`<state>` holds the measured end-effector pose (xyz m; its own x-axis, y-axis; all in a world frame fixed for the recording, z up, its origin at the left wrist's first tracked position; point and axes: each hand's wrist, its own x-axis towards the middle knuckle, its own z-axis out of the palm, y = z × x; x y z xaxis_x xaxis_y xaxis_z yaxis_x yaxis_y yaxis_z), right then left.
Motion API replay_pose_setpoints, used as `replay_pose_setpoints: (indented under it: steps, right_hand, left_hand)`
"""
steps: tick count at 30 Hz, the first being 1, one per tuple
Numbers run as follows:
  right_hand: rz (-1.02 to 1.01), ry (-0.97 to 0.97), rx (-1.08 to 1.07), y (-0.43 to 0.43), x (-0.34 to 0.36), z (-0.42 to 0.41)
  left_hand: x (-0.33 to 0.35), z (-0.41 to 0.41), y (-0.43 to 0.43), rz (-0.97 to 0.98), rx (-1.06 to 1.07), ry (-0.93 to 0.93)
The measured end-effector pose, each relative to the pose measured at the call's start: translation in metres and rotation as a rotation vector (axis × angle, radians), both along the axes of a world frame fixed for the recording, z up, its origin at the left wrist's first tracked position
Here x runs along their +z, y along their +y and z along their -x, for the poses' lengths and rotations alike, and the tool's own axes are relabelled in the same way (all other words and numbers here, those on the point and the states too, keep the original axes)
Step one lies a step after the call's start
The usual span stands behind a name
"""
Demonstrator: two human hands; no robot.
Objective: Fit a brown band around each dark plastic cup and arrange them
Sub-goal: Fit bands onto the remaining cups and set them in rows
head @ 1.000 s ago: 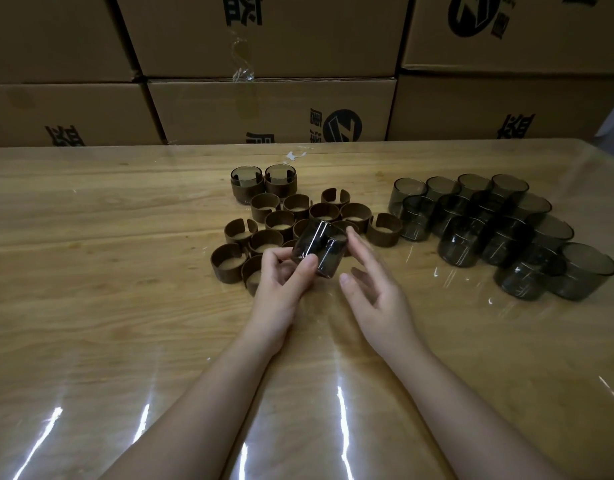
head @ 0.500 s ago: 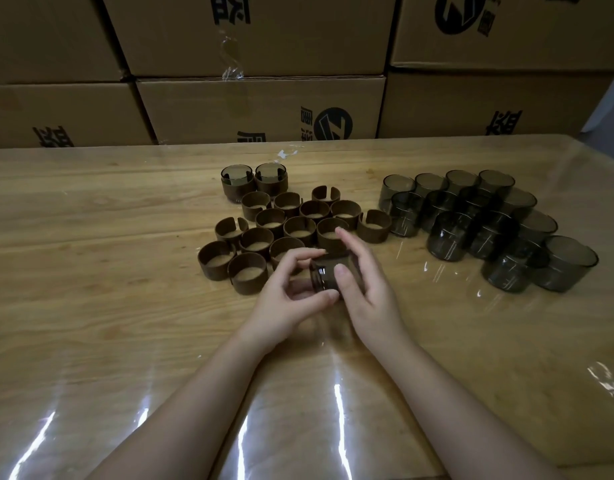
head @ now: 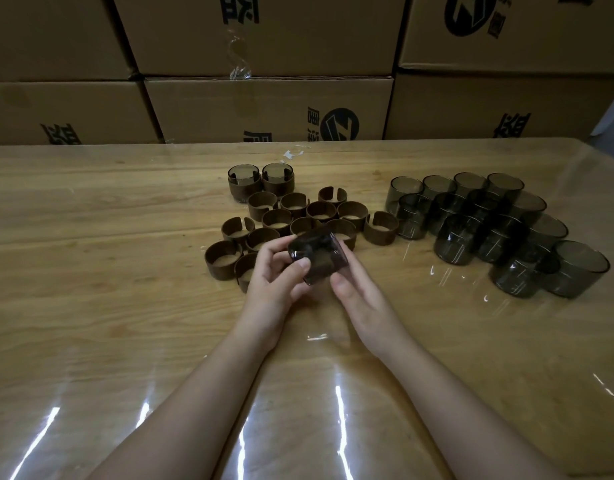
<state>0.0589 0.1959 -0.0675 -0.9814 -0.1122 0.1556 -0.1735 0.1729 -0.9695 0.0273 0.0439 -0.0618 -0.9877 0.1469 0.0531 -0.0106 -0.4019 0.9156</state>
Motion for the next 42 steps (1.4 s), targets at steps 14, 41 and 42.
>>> replay_pose_setpoints:
  steps: [14,41,42]
  right_hand:
    - [-0.12,0.319,-0.055,-0.008,0.004,-0.009]
    - [0.589,-0.33,-0.058,-0.02,0.005,-0.014]
    - [0.606,-0.339,-0.075,-0.021,0.005,-0.016]
  left_hand:
    - [0.002,-0.006,0.008,0.323,-0.122,0.073]
    - [0.001,-0.02,0.032,0.758,0.362,0.876]
    - [0.0,-0.019,0.032,0.761,0.359,0.89]
